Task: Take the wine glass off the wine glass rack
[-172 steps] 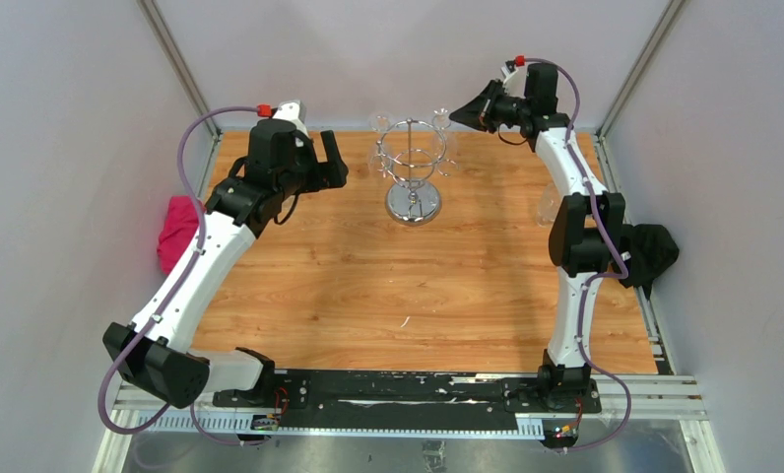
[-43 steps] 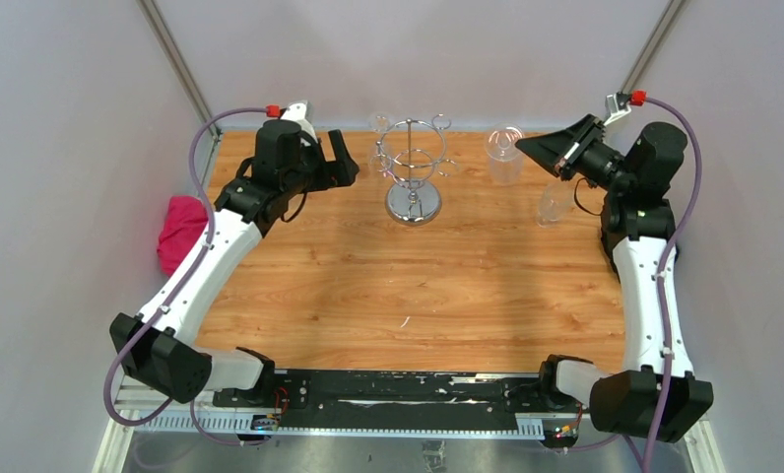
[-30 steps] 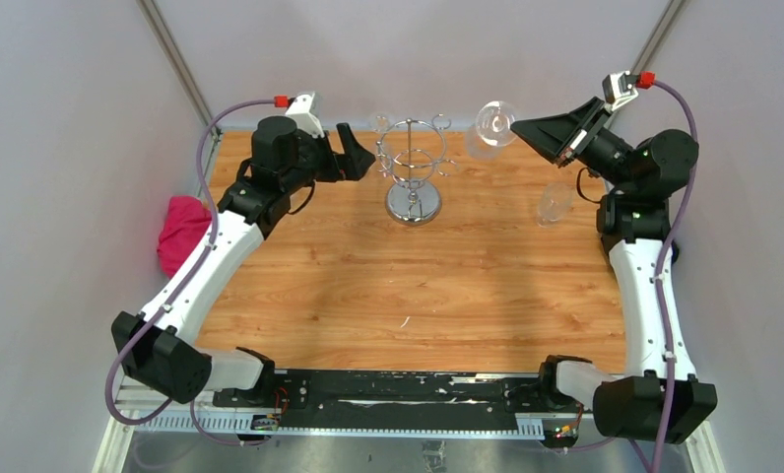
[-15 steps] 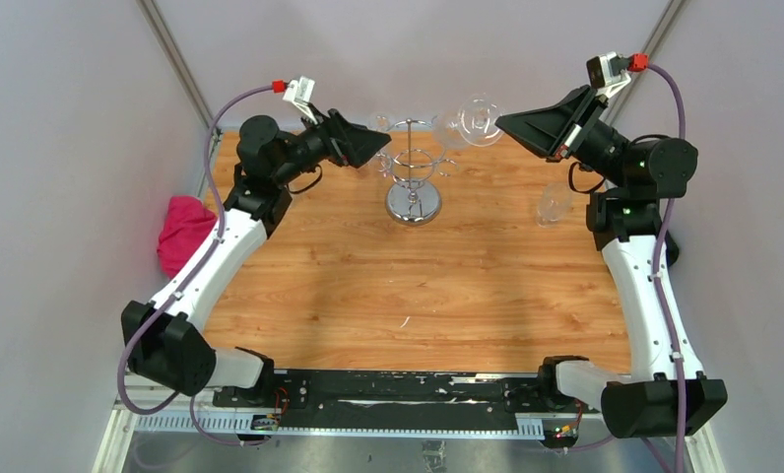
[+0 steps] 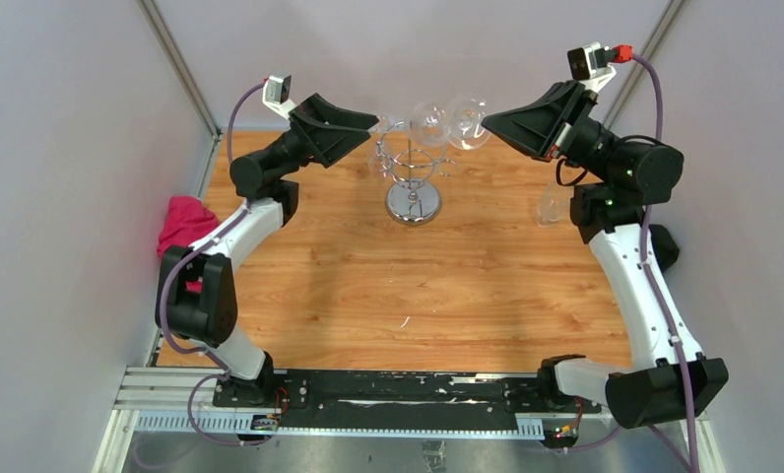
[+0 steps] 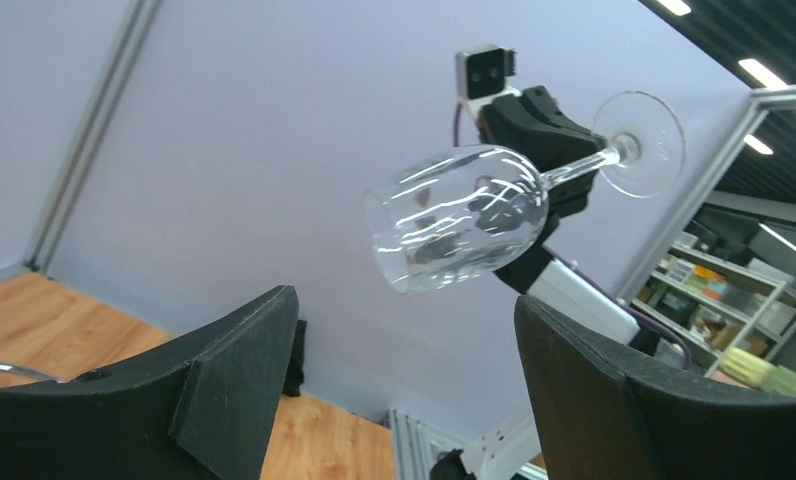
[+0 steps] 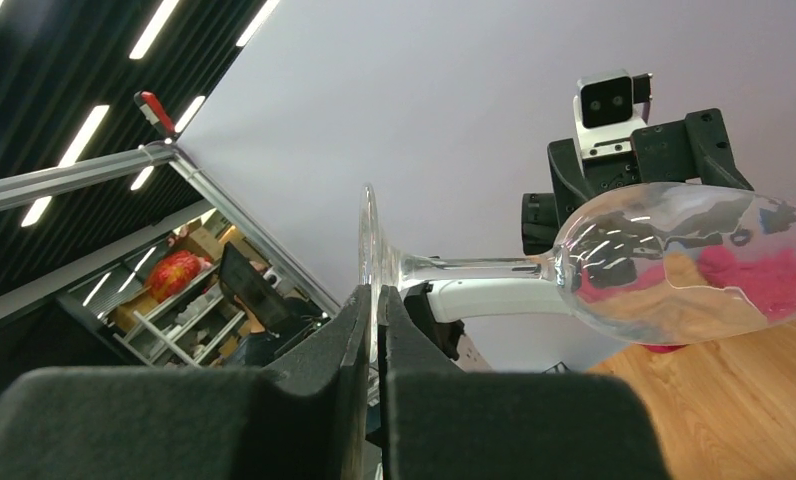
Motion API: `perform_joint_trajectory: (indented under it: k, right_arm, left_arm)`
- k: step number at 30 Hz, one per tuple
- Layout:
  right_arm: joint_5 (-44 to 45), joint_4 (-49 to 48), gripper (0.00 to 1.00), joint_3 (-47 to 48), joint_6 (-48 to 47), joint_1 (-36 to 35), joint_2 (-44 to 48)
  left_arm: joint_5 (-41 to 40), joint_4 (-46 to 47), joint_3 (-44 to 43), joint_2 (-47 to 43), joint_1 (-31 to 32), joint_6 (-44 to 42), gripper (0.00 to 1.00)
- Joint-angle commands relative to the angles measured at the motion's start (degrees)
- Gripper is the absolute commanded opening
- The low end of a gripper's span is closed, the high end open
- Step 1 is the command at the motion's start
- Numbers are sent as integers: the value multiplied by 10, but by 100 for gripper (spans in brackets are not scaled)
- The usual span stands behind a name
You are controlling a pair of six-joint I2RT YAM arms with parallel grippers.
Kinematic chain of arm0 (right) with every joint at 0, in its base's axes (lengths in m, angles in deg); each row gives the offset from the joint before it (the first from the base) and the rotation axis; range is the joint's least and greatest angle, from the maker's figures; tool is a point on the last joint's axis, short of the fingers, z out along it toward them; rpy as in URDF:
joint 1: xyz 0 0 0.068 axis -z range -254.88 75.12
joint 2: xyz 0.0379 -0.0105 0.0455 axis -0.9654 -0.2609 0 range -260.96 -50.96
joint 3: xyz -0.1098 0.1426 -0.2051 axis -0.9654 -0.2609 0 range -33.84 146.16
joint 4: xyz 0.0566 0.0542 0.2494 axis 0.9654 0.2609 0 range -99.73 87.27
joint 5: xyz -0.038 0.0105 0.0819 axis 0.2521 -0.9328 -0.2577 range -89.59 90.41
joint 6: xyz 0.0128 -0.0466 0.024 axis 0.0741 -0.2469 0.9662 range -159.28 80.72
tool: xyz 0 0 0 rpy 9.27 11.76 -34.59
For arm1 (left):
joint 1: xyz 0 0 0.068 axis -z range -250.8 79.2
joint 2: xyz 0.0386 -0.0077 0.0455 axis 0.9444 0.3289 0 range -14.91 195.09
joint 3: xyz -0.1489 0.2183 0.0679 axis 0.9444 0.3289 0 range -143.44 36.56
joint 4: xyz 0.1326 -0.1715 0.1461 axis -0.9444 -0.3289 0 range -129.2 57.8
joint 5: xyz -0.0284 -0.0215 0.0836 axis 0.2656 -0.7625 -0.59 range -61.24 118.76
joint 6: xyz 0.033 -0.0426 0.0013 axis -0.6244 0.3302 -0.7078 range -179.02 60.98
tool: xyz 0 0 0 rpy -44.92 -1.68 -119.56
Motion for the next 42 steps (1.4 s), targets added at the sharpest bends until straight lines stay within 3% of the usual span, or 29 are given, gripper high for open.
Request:
perform_joint_trajectory:
  k: [1,11,17,24,36,42]
  right_arm:
    - [23,-98,0,23,23,-36,-14]
    - [51,-223,0,40,79,-85,-80]
    - [50,-226,0,38,73,-91,-81]
    - [75,-324,0,22,113,-100,-106]
    - [76,-343,0,11,111,-116,-128]
    - [88,-404,0,7,144,-131,-154]
  left_arm:
    - [32,115,-2,-17,0,53,84]
    - [30,115,18,-9,-1,55,85]
    - [24,116,18,-8,-1,61,85]
    - [14,115,12,-49,0,76,85]
    - [18,115,26,-110,0,84,85]
    - [19,115,33,-135,0,90,85]
